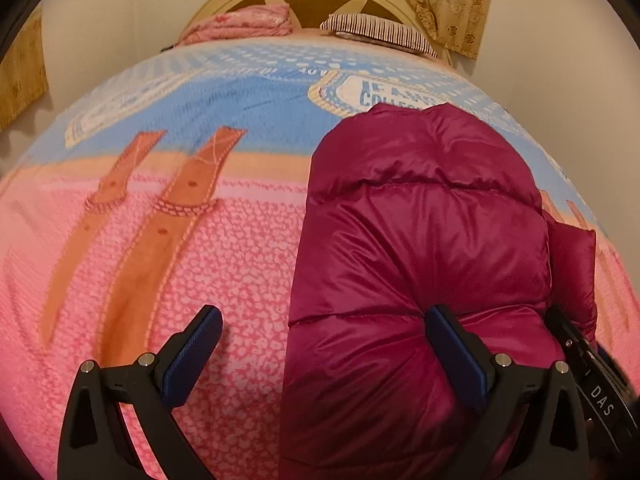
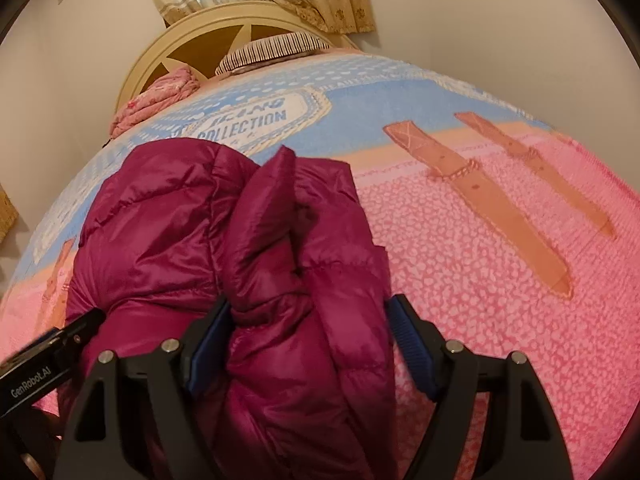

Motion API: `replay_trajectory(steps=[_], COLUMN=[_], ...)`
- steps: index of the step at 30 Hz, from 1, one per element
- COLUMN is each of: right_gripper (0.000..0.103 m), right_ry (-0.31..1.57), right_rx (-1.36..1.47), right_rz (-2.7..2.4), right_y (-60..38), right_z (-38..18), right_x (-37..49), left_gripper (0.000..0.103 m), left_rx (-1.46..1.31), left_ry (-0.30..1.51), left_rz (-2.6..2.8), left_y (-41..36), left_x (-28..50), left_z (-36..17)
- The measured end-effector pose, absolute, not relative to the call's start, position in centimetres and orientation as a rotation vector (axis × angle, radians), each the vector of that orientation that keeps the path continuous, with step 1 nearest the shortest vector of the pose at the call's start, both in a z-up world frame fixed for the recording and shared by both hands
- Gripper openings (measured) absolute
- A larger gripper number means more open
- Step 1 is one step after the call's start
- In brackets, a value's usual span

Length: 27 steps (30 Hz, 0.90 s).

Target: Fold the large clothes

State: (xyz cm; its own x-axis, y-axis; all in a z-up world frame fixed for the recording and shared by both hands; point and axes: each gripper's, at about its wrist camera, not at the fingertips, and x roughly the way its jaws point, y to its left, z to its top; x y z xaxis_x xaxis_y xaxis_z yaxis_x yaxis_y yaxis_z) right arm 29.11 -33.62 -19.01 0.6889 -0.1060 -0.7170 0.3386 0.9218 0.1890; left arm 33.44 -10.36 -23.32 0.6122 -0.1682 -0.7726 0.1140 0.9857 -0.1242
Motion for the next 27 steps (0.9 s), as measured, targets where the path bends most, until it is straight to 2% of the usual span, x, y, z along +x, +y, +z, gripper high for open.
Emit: replay_trajectory(steps=[9,17,21,24,27], right_gripper=[0.078,0.064,0.060,0.057,0.049], right_ry=[0.797,0.805,0.805,0.806,0.802], right_rx=[0.360,0.346,0.350,0.349,0.349], right_rz=[-0.227,-0.192,-0.174,-0.163,-0.145], right_y=[-34.0,-33.7,-33.6,-33.6,-33.6], right_z=[-19.7,-20.0,-20.0,-20.1,-20.1], right_x=[29.3,29.5,29.3,29.3,29.3], left_gripper=[0.102,0.100,0.083,0.074,0.064], left_rx=[-0.017,0.002,0.020,0.046,0.069], left_ry=[0.905,0.910,0.889,0.873,0.860], left_rz=[-0.157,-0.231,-0.284,-0.304,-0.322], left_y=[-11.6,-12.2,-12.7,-13.3,-13.7], left_x=[33.5,33.5,33.2,32.8,32.5], left_z=[-23.9,-24.0,-23.8,-23.7,-23.6])
